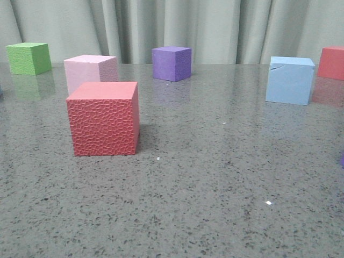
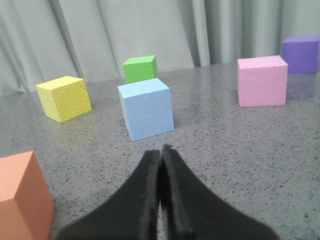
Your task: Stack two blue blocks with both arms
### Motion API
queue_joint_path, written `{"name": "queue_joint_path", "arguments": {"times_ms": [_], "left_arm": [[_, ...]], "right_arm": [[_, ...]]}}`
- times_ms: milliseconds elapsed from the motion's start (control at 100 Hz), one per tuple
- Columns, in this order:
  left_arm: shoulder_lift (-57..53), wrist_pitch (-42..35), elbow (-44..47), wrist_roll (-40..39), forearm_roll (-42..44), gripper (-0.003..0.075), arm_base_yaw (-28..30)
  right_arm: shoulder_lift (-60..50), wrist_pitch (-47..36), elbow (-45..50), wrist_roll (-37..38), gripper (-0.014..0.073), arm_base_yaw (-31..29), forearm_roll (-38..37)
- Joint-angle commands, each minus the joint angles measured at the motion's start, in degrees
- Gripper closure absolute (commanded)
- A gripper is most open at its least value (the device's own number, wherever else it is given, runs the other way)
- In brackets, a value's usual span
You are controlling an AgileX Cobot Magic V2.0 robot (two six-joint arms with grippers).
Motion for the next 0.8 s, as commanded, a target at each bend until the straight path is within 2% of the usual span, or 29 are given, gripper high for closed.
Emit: {"name": "queue_joint_path", "arguments": {"times_ms": [0, 260, 530, 670, 790], "left_arm": [[-1.8, -5.1, 1.4, 0.0, -1.9, 0.0739, 0.2], [1.6, 1.5, -6.0, -0.5, -2.6, 0.0739, 0.2], [12.0, 9.6, -20.9, -0.5, -2.6, 0.0739, 0.2], [19.3, 17.6, -29.7, -2.7, -2.7, 0.0739, 0.2], [26.1, 28.0, -37.9, -3.6, -2.7, 0.0739, 0.2]], "right_arm": [[-1.4, -3.9, -2.6, -0.4, 0.0662, -0.2, 0.7], [0.7, 5.6, -10.2, -0.4, 0.0662, -0.2, 2.6], [9.1, 16.0, -22.3, -0.4, 0.0662, -0.2, 4.1], [14.3, 23.2, -29.8, -0.4, 0.0662, -0.2, 6.6], [19.2, 30.2, -36.5, -0.4, 0.0662, -0.2, 7.9]]}}
